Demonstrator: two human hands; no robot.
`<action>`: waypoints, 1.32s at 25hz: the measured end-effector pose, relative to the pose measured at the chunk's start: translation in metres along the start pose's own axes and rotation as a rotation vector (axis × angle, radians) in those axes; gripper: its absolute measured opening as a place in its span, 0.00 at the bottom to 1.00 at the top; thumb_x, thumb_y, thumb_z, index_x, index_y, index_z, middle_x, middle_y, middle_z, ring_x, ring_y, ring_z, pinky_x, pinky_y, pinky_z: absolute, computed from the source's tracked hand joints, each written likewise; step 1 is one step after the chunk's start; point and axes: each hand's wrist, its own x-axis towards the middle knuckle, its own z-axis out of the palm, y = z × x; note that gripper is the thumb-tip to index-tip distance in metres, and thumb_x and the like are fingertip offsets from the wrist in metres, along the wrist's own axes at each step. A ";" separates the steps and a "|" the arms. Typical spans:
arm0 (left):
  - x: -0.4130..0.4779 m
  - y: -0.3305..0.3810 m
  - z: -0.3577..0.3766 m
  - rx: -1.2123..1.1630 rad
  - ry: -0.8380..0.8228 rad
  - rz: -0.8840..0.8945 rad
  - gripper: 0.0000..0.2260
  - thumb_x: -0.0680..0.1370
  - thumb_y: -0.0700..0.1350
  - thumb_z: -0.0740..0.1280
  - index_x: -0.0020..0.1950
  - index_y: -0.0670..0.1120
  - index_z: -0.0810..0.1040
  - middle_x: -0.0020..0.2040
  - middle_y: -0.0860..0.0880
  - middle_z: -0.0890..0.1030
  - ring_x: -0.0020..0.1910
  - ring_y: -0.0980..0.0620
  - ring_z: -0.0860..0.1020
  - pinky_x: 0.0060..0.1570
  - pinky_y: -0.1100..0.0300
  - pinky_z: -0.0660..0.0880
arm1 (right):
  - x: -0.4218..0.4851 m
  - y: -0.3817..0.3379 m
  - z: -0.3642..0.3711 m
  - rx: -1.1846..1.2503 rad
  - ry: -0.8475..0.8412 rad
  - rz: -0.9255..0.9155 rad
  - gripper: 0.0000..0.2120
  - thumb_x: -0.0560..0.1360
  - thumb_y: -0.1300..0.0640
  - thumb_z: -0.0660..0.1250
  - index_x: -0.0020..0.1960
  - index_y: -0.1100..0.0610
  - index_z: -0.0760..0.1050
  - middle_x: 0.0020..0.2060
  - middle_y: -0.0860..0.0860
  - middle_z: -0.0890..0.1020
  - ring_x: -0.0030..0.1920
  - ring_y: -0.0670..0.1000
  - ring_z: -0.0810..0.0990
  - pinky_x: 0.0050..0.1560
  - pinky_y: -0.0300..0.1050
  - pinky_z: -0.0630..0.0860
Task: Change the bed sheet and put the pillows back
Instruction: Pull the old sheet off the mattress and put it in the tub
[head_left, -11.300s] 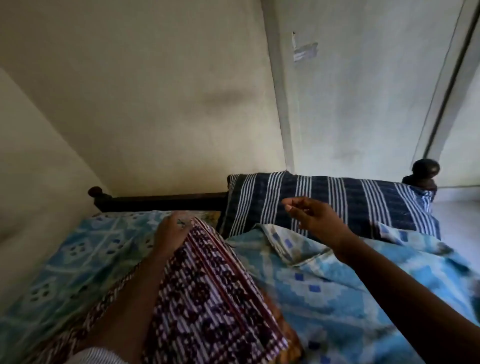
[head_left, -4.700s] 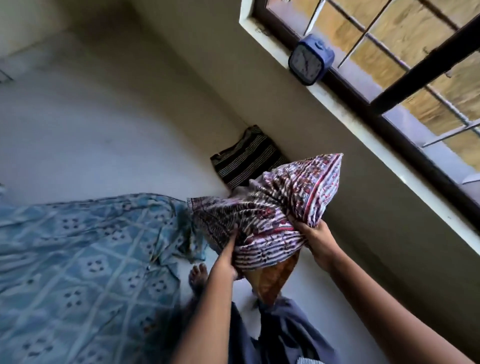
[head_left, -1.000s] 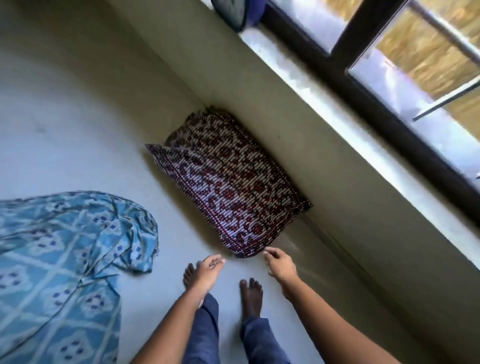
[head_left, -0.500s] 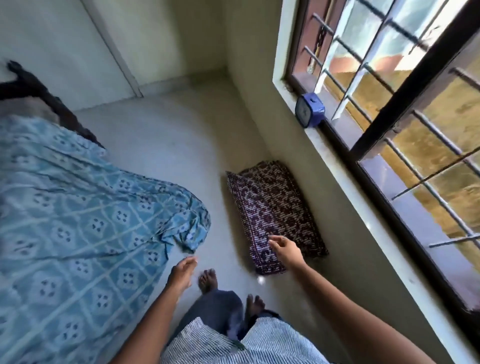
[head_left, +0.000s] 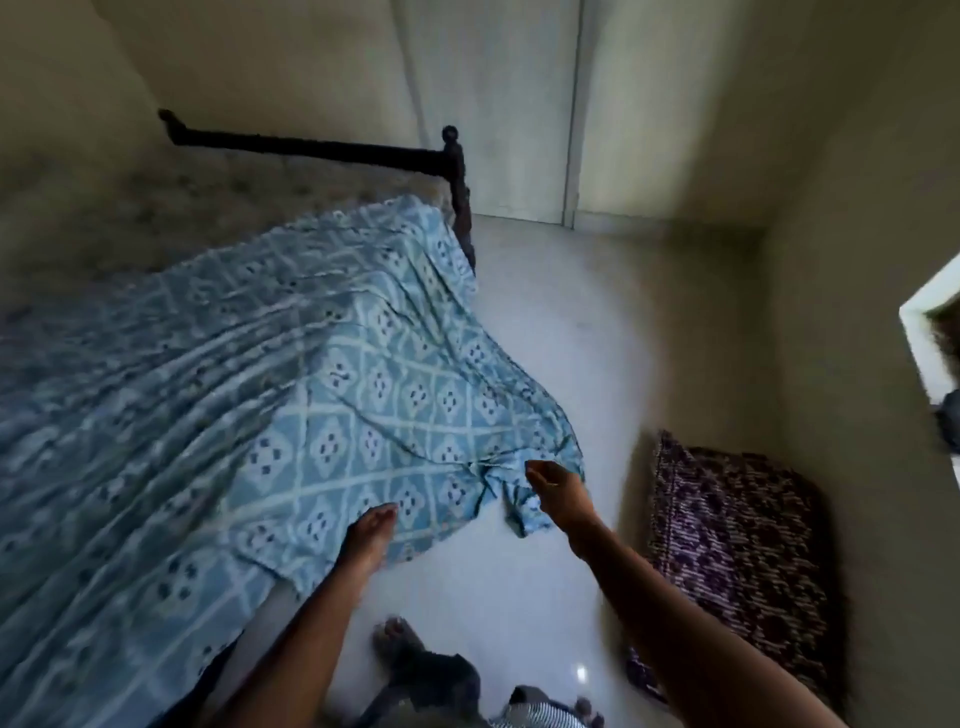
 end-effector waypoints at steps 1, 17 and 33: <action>0.002 0.002 -0.019 -0.044 0.012 -0.018 0.13 0.80 0.42 0.61 0.64 0.42 0.73 0.61 0.47 0.74 0.62 0.48 0.72 0.54 0.55 0.68 | 0.014 -0.016 0.020 -0.030 -0.028 -0.031 0.10 0.78 0.59 0.63 0.57 0.60 0.77 0.33 0.48 0.75 0.24 0.36 0.72 0.27 0.26 0.65; 0.192 0.091 -0.255 -0.316 0.226 -0.056 0.15 0.81 0.43 0.58 0.67 0.41 0.71 0.63 0.42 0.75 0.57 0.47 0.74 0.42 0.61 0.68 | 0.221 -0.269 0.320 -0.500 -0.353 -0.187 0.14 0.77 0.52 0.64 0.61 0.54 0.75 0.53 0.49 0.78 0.55 0.51 0.77 0.53 0.39 0.70; 0.288 0.133 -0.311 -0.874 0.358 -0.343 0.16 0.80 0.53 0.57 0.63 0.47 0.70 0.61 0.42 0.74 0.56 0.41 0.75 0.49 0.48 0.74 | 0.339 -0.294 0.488 -0.067 -0.150 -0.030 0.09 0.75 0.56 0.64 0.49 0.62 0.75 0.42 0.61 0.79 0.42 0.53 0.80 0.43 0.49 0.72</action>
